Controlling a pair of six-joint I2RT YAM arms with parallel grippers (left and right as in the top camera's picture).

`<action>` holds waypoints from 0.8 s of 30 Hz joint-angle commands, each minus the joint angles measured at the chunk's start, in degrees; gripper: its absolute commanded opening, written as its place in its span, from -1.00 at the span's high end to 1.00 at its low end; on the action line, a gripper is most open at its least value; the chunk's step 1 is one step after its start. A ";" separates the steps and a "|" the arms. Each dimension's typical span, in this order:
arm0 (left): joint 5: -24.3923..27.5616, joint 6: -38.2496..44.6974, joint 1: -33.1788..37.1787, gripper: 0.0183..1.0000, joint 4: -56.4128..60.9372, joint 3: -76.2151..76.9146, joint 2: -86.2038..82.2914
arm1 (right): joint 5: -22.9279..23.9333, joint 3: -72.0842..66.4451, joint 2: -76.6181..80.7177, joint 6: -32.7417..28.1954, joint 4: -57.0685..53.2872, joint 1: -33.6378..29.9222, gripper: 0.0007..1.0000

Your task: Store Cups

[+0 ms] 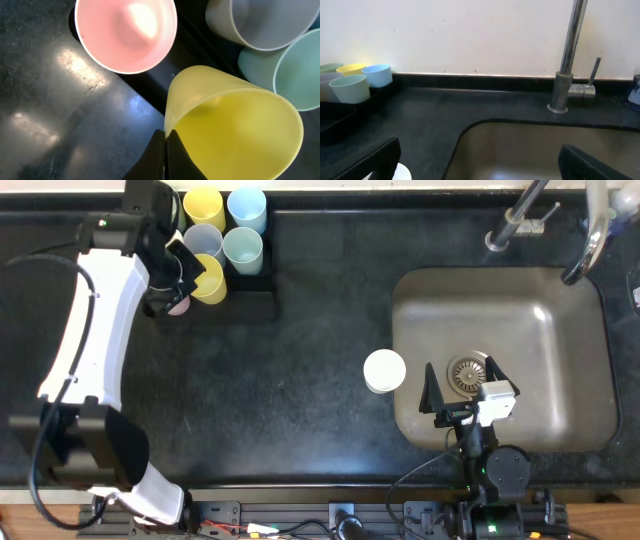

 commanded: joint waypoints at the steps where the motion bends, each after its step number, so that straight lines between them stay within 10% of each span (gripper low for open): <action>1: -0.92 -0.83 0.46 0.96 0.63 -0.39 1.60 | -0.22 -0.76 -0.33 -0.20 0.33 -0.26 -1.00; 24: 0.83 -1.05 2.16 0.96 2.80 -0.39 7.91 | -0.22 -0.76 -0.33 -0.20 0.33 -0.26 -1.00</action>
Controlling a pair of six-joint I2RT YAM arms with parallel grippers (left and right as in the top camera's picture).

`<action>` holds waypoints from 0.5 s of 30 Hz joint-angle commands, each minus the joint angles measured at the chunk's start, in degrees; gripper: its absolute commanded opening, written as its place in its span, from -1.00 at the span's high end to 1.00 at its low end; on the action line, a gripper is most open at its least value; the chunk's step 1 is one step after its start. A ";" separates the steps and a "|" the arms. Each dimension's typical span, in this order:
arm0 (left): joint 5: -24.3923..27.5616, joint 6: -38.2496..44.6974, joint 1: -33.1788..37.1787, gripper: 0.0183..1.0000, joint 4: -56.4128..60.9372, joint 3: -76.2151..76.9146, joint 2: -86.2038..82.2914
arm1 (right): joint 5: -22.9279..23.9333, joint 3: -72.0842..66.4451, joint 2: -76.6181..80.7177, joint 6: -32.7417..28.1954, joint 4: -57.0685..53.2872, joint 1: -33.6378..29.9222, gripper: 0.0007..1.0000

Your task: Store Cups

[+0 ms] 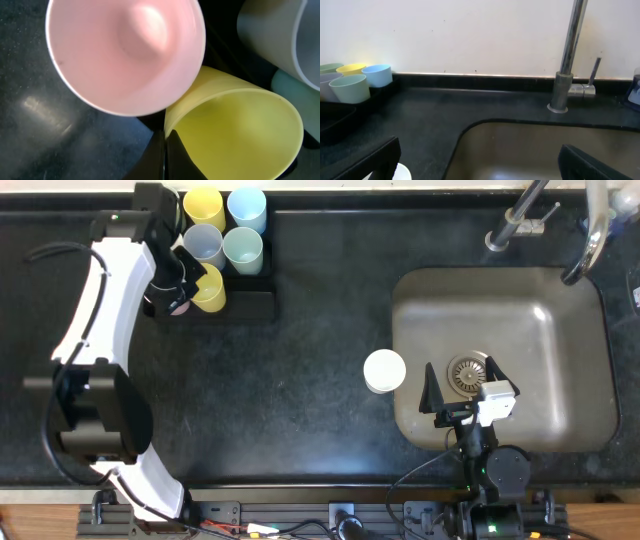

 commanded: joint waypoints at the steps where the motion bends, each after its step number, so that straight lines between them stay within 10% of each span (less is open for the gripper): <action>1: 0.55 -0.85 0.31 0.96 1.07 -0.37 0.63 | -0.24 -0.76 -0.33 -0.24 0.31 -0.28 -1.00; 15: 0.81 -0.85 0.31 0.96 2.19 -0.37 1.66 | -0.24 -0.76 -0.33 -0.24 0.31 -0.28 -1.00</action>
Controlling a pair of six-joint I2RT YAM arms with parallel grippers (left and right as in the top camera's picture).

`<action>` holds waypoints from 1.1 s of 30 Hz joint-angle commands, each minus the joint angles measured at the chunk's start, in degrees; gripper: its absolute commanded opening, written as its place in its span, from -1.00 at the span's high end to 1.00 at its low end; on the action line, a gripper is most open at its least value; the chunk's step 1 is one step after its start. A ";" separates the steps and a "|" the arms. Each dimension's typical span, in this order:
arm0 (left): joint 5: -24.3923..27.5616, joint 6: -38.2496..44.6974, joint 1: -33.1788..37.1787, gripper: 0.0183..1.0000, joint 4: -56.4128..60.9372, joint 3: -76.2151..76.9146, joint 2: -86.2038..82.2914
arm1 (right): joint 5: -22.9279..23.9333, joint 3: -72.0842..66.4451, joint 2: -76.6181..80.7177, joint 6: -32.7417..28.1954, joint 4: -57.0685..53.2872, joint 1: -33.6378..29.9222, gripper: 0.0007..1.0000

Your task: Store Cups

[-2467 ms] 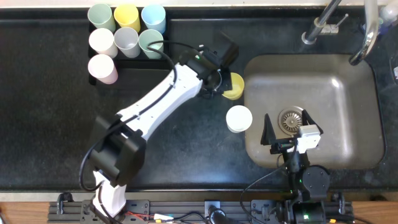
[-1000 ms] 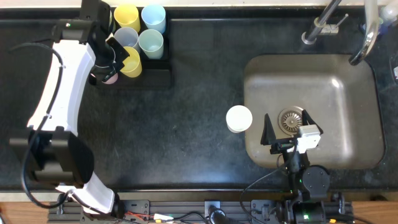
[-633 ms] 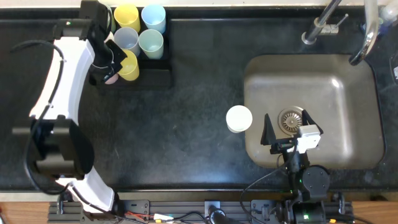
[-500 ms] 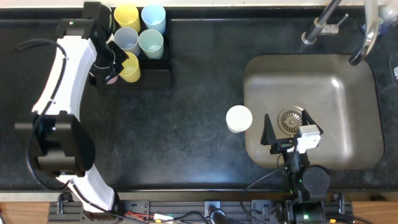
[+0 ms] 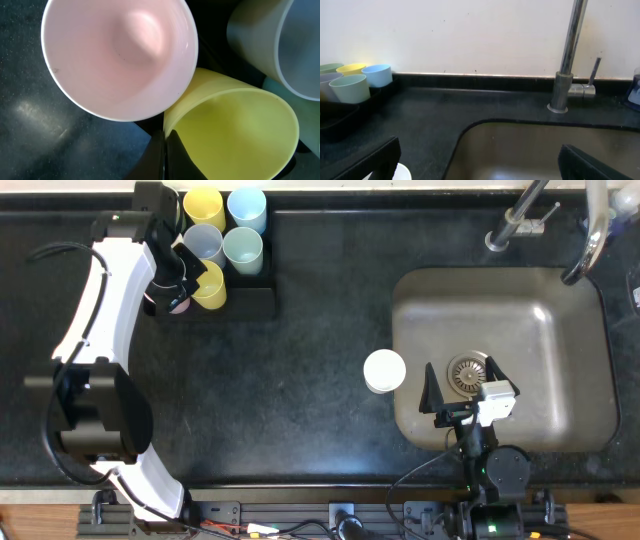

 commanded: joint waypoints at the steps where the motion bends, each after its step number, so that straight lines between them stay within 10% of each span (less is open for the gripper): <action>1: 0.76 -0.85 0.31 0.96 0.04 -0.11 1.84 | -0.24 -0.76 -0.33 -0.22 0.31 -0.28 -0.99; 12: 0.68 -0.81 0.31 0.96 -0.17 -0.11 2.45 | -0.24 -0.76 -0.33 -0.22 0.31 -0.28 -0.99; 14: 0.72 -0.81 0.31 0.51 -0.20 -0.11 2.45 | -0.24 -0.76 -0.33 -0.22 0.31 -0.28 -0.99; 16: 0.74 -0.81 0.31 -0.49 -0.20 -0.11 2.45 | -0.24 -0.76 -0.33 -0.22 0.31 -0.28 -1.00; 19: 0.74 -0.79 0.31 -1.00 -0.24 -0.11 2.43 | -0.24 -0.76 -0.33 -0.22 0.31 -0.31 -1.00; 33: -0.74 -0.11 0.26 -1.00 -3.87 -0.09 -18.14 | -0.24 -0.76 -0.33 -0.22 0.31 -0.28 -0.99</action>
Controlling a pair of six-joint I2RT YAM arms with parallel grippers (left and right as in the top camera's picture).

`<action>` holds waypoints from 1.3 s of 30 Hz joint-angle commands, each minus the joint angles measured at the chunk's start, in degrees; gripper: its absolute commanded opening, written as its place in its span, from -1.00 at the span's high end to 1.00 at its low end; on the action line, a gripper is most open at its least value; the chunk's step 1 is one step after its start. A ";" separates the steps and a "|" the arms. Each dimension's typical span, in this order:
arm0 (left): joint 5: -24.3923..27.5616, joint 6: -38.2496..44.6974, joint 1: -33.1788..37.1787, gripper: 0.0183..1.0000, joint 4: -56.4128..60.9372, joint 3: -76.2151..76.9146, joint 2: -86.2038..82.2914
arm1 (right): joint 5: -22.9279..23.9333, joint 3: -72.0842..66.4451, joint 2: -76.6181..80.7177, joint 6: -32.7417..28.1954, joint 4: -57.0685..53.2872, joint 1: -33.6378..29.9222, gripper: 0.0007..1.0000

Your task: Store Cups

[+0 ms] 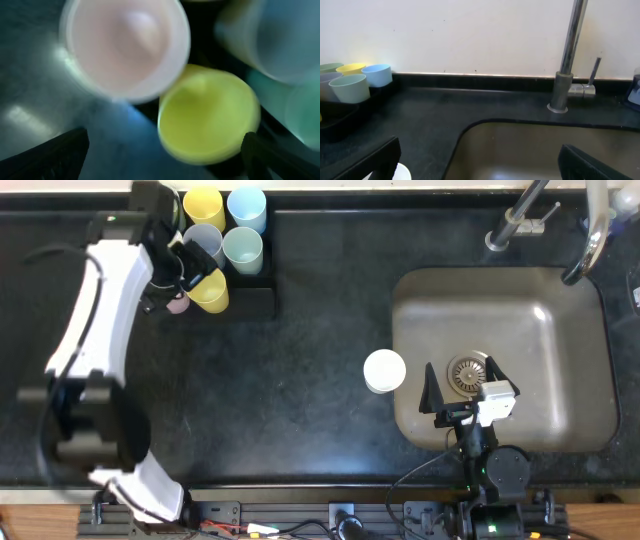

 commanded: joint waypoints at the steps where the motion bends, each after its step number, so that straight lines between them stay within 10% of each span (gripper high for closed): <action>1: -2.23 0.39 0.26 -1.00 -5.25 0.26 -17.73 | -0.24 -0.76 -0.33 -0.20 0.31 -0.28 -0.99; 13: -9.35 13.46 -0.48 -1.00 -17.75 -12.66 -58.42 | -0.24 -0.76 -0.33 -0.20 0.31 -0.28 -1.00; 19: -2.60 45.46 0.70 -1.00 39.65 -56.81 -82.18 | -0.24 -0.76 -0.33 -0.20 0.31 -0.28 -1.00; 26: 4.92 48.96 0.70 -1.00 95.69 -88.08 -91.80 | -0.24 -0.76 -0.33 -0.20 0.31 -0.28 -1.00; 39: 5.35 48.94 0.68 -1.00 65.07 -95.30 -107.80 | -0.24 -0.76 -0.33 -0.20 0.31 -0.28 -1.00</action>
